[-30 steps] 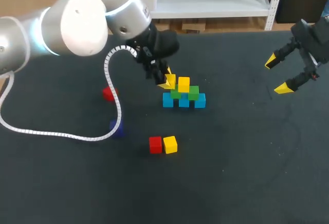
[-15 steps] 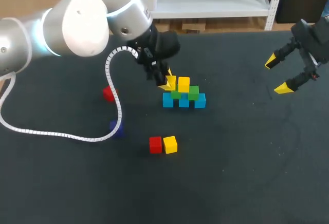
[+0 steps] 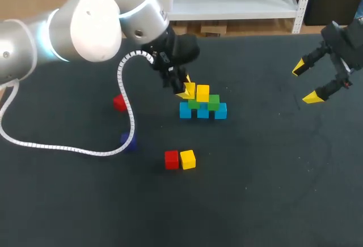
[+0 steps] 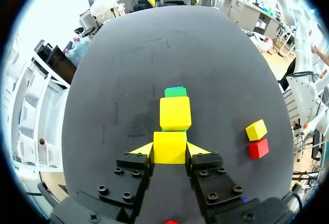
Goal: Place the blue cubes, place green cubes on the blue cubes, place the yellow cubes on the green cubes, then place the red cubes on the yellow cubes, and place purple cube on the red cubes.
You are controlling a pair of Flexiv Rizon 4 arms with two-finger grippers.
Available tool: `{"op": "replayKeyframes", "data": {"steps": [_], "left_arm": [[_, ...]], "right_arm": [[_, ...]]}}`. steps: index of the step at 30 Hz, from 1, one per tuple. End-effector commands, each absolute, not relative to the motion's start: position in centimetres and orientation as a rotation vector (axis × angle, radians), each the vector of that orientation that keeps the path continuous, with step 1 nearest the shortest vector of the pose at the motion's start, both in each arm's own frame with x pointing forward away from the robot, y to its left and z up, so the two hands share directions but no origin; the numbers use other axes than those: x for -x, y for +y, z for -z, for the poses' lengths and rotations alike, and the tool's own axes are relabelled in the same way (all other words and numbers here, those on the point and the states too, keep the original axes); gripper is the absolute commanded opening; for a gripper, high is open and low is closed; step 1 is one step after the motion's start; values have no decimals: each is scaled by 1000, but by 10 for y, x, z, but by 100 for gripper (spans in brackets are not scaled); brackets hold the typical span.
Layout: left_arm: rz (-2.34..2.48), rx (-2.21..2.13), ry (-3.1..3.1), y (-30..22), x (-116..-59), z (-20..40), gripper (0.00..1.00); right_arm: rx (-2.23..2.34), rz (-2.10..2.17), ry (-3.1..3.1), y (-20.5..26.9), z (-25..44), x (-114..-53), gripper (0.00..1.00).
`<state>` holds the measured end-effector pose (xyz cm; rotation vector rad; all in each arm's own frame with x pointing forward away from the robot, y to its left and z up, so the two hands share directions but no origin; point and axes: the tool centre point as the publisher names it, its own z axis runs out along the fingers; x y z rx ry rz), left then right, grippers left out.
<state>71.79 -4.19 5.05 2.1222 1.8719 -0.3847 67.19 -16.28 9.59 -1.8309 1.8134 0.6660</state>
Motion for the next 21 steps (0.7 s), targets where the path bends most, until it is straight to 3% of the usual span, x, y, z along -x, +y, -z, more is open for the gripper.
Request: {"op": "replayKeyframes", "data": {"steps": [1, 21], "left_arm": [[390, -2130, 1874, -43, -721, -50, 0], [391, -2136, 1872, -44, -723, -50, 0]], "right_arm": [[1831, -668, 1811, -163, -95, -673, 100], [1831, -668, 1811, -163, -95, -673, 100]]}}
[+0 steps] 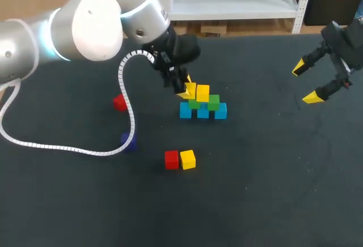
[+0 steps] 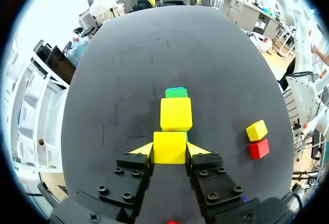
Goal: Place the blue cubes, place green cubes on the blue cubes, place the yellow cubes on the green cubes, then place the red cubes on the yellow cubes, and place purple cube on the red cubes.
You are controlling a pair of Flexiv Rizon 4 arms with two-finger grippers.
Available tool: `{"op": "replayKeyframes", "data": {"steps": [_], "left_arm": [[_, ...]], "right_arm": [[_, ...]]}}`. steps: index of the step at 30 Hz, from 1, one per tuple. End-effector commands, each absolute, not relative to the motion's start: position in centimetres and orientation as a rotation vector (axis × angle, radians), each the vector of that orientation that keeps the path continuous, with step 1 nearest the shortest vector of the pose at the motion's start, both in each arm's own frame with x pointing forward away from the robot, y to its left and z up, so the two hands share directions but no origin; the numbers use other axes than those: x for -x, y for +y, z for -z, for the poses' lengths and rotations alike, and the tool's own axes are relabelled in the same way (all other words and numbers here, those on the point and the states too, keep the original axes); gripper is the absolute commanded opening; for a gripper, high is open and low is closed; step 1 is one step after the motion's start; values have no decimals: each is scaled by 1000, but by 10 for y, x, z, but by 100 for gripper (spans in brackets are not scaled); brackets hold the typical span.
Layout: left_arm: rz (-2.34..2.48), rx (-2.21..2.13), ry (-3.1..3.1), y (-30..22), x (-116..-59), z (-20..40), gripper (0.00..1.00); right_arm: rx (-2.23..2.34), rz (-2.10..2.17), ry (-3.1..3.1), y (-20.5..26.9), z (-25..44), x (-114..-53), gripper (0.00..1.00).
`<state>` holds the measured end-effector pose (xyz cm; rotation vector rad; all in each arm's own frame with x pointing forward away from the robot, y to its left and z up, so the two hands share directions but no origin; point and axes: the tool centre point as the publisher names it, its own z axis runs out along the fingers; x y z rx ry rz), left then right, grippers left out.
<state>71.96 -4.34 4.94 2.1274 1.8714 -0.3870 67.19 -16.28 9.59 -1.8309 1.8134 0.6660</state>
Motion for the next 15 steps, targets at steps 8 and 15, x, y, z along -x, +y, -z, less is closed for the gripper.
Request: {"op": "replayKeyframes", "data": {"steps": [8, 15], "left_arm": [[384, -2134, 1872, -44, -724, -51, 0], [382, -2130, 1876, -42, -724, -51, 0]], "right_arm": [[1831, -668, 1811, -163, -95, -673, 100], [1831, -668, 1811, -163, -95, -673, 100]]}}
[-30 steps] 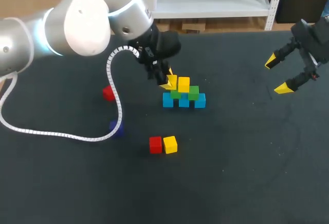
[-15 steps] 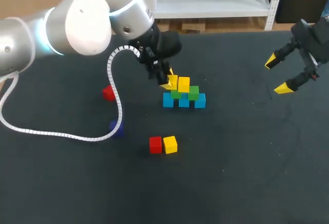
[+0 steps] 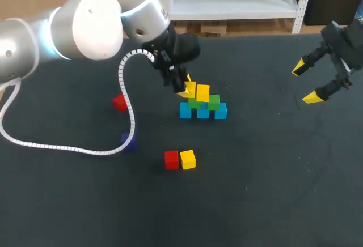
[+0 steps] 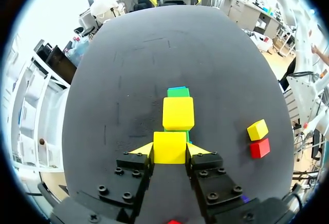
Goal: Place the blue cubes, place green cubes on the blue cubes, place the yellow cubes on the green cubes, then place the red cubes on the yellow cubes, and place purple cube on the red cubes.
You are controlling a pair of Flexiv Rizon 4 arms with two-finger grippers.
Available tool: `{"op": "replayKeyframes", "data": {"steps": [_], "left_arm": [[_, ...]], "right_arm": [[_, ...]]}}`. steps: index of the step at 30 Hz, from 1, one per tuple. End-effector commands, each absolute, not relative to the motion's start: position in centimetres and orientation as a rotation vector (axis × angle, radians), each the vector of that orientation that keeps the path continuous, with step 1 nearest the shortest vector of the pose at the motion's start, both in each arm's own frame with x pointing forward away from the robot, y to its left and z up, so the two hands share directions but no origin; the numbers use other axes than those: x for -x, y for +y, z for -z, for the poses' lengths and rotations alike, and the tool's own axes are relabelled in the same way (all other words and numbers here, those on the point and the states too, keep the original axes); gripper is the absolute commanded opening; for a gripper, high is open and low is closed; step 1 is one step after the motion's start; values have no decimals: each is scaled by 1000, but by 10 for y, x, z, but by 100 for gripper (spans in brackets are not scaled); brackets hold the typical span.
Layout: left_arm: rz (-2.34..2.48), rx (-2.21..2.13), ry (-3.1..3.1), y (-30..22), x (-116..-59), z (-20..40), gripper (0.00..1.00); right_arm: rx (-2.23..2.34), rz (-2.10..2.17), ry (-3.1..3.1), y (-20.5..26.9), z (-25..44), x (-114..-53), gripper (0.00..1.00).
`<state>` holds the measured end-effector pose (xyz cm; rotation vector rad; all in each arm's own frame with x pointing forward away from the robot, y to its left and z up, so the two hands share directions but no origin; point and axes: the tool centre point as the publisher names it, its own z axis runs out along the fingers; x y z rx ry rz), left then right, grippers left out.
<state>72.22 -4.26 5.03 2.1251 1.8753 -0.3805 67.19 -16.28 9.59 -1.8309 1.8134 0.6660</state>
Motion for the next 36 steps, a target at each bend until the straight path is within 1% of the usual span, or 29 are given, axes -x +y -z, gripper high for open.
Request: {"op": "replayKeyframes", "data": {"steps": [1, 36], "left_arm": [[382, -2130, 1875, -42, -723, -51, 0], [386, -2135, 1870, -45, -719, -51, 0]], "right_arm": [[1831, -668, 1811, -163, -95, -673, 100], [1831, -668, 1811, -163, -95, -673, 100]]}}
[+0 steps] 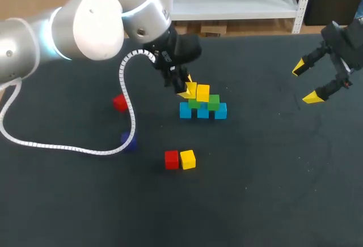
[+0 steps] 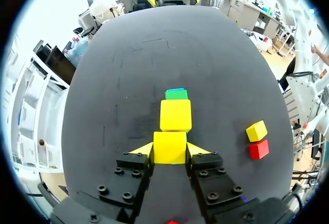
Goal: Place the blue cubes, place green cubes on the blue cubes, place the yellow cubes on the green cubes, then place the red cubes on the yellow cubes, and place purple cube on the red cubes.
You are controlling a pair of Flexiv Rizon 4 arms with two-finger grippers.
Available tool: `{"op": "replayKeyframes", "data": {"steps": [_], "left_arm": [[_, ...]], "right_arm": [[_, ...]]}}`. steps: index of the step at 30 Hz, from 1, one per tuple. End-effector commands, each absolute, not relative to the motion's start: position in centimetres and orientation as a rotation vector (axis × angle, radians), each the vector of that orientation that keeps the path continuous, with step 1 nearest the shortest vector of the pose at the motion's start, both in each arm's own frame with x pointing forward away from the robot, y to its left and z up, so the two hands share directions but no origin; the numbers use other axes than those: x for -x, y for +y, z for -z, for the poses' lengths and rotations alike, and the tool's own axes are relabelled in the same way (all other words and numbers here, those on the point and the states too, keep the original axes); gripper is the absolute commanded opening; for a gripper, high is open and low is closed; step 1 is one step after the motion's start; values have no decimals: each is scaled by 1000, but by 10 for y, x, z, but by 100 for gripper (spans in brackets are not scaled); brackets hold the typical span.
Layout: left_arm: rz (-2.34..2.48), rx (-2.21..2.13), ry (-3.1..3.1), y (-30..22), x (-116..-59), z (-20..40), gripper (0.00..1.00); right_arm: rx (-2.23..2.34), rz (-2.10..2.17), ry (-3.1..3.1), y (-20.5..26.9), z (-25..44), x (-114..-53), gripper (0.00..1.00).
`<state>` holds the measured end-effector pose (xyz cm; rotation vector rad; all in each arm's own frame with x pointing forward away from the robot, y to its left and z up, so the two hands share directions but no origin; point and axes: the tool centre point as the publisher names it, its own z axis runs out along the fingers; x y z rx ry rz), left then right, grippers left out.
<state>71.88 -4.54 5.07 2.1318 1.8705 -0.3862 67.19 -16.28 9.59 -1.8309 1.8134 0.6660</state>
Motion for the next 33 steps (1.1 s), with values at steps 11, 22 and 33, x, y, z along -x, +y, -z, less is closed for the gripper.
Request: {"op": "replayKeyframes", "data": {"steps": [11, 22, 33], "left_arm": [[385, -2135, 1872, -45, -718, -51, 0], [385, -2132, 1872, -45, -716, -52, 0], [384, -2136, 1866, -45, -715, -53, 0]], "right_arm": [[1831, -668, 1811, -163, -95, -673, 100], [1831, -668, 1811, -163, -95, -673, 100], [1831, -668, 1811, -163, -95, -673, 100]]}}
